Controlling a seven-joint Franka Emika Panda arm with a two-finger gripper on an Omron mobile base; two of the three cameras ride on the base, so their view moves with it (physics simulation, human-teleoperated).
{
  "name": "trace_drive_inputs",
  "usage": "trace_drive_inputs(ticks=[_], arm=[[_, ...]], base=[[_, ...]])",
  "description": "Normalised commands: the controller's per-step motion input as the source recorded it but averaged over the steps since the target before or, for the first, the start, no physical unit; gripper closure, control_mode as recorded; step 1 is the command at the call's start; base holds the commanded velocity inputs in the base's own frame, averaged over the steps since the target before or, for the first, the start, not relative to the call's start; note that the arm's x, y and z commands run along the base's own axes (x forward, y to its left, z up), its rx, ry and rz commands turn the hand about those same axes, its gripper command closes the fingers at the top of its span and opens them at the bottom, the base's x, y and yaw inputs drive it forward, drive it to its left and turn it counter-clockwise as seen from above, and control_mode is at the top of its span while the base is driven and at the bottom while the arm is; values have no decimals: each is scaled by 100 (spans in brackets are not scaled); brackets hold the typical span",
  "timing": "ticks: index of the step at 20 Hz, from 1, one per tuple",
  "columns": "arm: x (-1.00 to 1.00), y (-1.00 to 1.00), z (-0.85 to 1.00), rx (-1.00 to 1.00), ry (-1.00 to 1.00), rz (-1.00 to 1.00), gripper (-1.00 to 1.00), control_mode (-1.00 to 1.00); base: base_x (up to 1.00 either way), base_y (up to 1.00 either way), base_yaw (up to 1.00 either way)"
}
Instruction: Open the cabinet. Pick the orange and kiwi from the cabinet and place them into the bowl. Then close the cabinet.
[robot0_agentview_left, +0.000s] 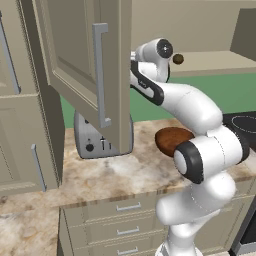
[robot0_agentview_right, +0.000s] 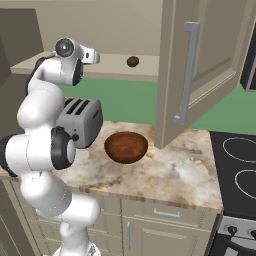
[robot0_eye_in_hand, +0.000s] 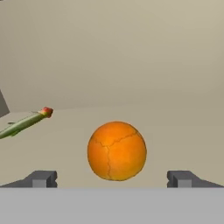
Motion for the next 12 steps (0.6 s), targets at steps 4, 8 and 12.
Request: trace_drive_inputs(ticks=[4, 8, 12], arm=[[30, 12, -5, -2, 0, 0, -100, -100], [31, 3, 0, 0, 0, 0, -100, -100], [28, 0, -1, 0, 0, 0, -100, -100]], base=[[0, 0, 0], [0, 0, 0], [0, 0, 0]])
